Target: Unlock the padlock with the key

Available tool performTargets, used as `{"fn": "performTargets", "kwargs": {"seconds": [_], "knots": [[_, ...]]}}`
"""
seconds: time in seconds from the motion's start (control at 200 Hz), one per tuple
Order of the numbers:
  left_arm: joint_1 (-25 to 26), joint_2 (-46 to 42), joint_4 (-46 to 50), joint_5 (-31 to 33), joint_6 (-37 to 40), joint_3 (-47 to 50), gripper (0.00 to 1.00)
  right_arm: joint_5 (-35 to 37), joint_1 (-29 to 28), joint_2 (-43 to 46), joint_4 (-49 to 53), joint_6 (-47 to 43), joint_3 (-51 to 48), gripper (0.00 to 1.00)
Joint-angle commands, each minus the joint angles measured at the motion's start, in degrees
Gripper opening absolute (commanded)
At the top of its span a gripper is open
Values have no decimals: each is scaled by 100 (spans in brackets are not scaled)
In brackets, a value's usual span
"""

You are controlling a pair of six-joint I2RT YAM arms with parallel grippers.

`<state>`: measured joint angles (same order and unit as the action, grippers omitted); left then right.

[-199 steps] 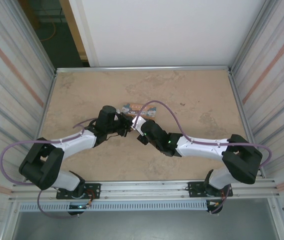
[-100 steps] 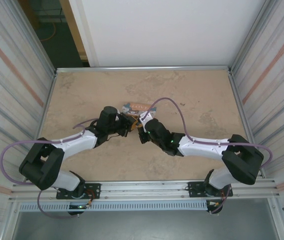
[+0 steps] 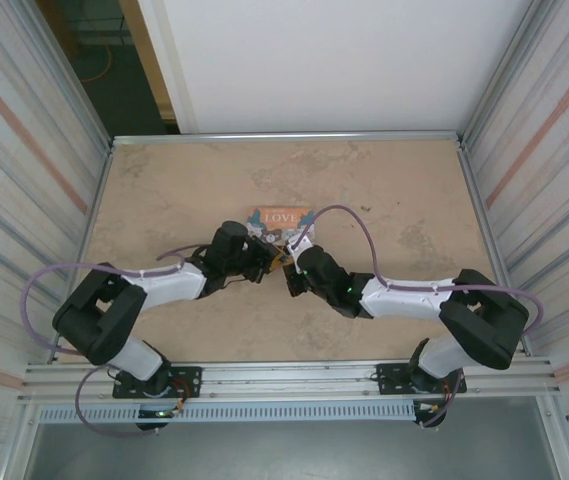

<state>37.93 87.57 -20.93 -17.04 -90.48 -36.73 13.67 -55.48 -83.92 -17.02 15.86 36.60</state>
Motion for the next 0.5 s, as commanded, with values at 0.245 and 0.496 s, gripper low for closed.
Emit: {"fn": "performTargets", "kwargs": {"seconds": [0.245, 0.496], "knots": [[276, 311, -554, -420, 221, 17, 0, 334, 266, -160, -433, -127, -560, 0], [250, 219, -358, -336, 372, 32, 21, 210, 322, -108, -553, -119, -741, 0]]}}
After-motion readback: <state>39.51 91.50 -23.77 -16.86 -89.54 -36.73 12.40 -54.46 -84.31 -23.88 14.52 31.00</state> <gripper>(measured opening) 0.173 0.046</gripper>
